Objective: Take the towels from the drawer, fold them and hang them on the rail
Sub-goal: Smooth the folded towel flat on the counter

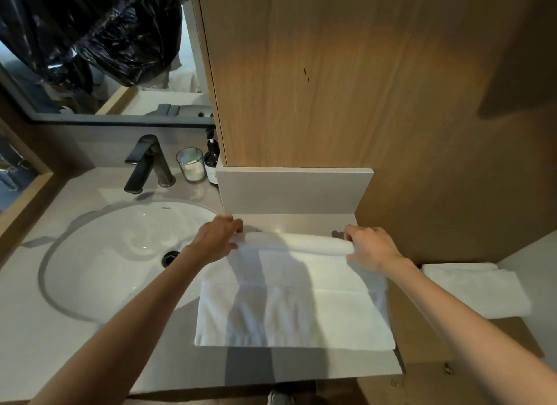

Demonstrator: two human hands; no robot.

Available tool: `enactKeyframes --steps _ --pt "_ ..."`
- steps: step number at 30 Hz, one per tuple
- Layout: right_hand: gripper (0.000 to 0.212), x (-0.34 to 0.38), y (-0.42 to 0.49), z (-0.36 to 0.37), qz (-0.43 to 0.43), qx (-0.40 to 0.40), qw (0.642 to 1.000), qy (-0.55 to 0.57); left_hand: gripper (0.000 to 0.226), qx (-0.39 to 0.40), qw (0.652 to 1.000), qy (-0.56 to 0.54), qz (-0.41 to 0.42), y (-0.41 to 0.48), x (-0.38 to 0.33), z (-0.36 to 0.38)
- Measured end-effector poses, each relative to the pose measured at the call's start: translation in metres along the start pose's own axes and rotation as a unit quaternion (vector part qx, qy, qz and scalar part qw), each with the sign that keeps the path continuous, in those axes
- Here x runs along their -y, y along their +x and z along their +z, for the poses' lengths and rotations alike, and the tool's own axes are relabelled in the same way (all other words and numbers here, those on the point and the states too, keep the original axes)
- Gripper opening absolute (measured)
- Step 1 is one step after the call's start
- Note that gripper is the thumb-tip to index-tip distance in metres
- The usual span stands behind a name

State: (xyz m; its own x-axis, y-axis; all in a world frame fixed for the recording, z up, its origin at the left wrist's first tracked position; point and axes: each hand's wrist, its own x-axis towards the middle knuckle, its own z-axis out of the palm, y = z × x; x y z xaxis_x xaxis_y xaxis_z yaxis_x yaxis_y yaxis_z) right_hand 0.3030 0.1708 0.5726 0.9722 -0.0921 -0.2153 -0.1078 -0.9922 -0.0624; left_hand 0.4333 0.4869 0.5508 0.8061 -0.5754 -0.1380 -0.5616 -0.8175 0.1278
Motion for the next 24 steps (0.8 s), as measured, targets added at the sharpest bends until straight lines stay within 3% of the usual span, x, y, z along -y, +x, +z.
enactKeyframes --steps 4,9,11,13,16,19,22,24 --pt "0.025 -0.001 -0.010 -0.006 -0.006 -0.117 0.993 -0.025 0.028 -0.160 0.986 0.002 0.046 -0.011 -0.002 -0.005" --pt "0.034 0.005 -0.044 0.008 -0.024 -0.152 0.987 -0.035 0.040 -0.207 0.975 -0.002 0.076 -0.061 -0.012 0.014" --pt "0.035 0.008 -0.064 0.021 -0.028 -0.131 0.991 -0.016 0.051 -0.204 0.975 -0.016 0.083 -0.085 -0.019 0.030" --pt "0.052 0.010 -0.083 0.036 -0.029 -0.090 0.995 0.004 0.066 -0.187 0.979 -0.010 0.085 -0.105 -0.024 0.052" --pt "0.056 0.016 -0.105 0.061 -0.029 0.002 0.999 -0.031 0.080 -0.100 0.990 -0.006 0.095 -0.127 -0.020 0.085" --pt "0.054 0.016 -0.112 0.079 -0.017 0.057 0.998 -0.013 0.077 -0.027 0.992 -0.023 0.118 -0.136 -0.016 0.098" --pt "0.036 0.015 -0.107 0.074 -0.016 0.129 0.990 0.046 0.083 0.035 0.992 -0.073 0.093 -0.134 -0.020 0.085" --pt "0.032 0.019 -0.103 0.064 -0.005 0.164 0.978 0.130 0.064 -0.015 0.990 -0.119 0.069 -0.128 -0.027 0.074"
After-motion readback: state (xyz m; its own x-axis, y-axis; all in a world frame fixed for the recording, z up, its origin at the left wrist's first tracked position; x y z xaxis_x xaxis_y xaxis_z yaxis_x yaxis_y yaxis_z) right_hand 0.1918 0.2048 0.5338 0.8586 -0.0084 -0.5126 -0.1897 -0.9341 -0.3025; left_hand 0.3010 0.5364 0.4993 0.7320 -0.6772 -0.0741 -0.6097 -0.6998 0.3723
